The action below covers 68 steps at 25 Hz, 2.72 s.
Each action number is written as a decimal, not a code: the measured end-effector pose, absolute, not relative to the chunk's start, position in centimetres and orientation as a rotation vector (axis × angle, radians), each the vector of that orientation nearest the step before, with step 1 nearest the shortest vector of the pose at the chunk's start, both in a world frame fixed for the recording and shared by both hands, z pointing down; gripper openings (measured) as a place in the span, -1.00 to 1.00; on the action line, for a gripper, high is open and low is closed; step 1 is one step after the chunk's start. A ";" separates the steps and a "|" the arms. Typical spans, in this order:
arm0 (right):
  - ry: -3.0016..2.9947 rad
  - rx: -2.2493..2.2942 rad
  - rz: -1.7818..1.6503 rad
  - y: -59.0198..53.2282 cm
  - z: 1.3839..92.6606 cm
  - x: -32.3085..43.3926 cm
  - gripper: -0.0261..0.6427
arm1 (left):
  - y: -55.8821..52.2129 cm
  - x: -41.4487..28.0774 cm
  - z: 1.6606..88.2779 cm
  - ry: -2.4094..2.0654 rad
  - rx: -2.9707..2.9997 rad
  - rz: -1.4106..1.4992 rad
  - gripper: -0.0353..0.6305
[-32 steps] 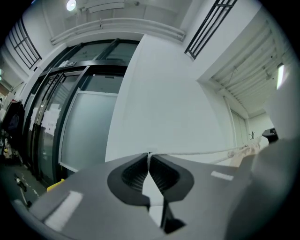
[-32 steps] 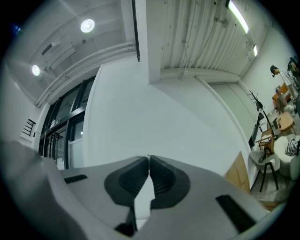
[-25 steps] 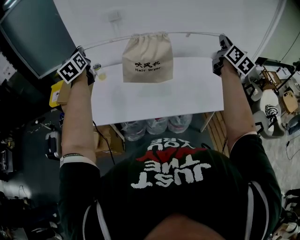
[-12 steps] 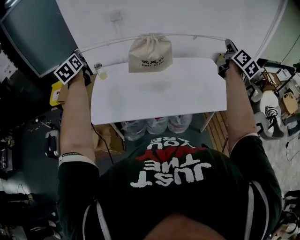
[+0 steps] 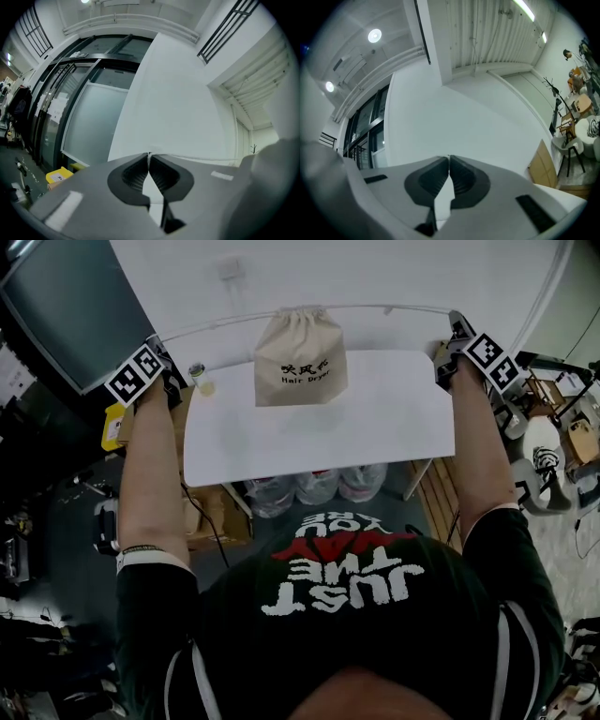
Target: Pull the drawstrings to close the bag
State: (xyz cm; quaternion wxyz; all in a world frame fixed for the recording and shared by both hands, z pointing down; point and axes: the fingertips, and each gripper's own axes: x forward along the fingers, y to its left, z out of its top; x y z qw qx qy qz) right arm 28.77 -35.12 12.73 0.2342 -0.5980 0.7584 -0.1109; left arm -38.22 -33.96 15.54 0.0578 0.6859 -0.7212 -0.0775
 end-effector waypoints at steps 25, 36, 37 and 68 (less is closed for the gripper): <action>2.042 -1.591 -0.506 -36.7 16.0 30.2 -0.89 | -34.5 -39.6 17.1 -2.101 2.106 -0.201 -0.85; 2.062 -1.608 -0.501 -37.6 16.9 30.2 -0.89 | -35.0 -39.2 18.7 -2.066 2.114 -0.176 -0.85; 2.064 -1.610 -0.505 -37.8 17.1 30.1 -0.89 | -35.2 -39.1 18.9 -2.062 2.113 -0.165 -0.85; 2.114 -1.783 -0.660 -48.6 26.7 33.3 -0.89 | -48.0 -34.2 29.3 -1.939 2.054 0.119 -0.86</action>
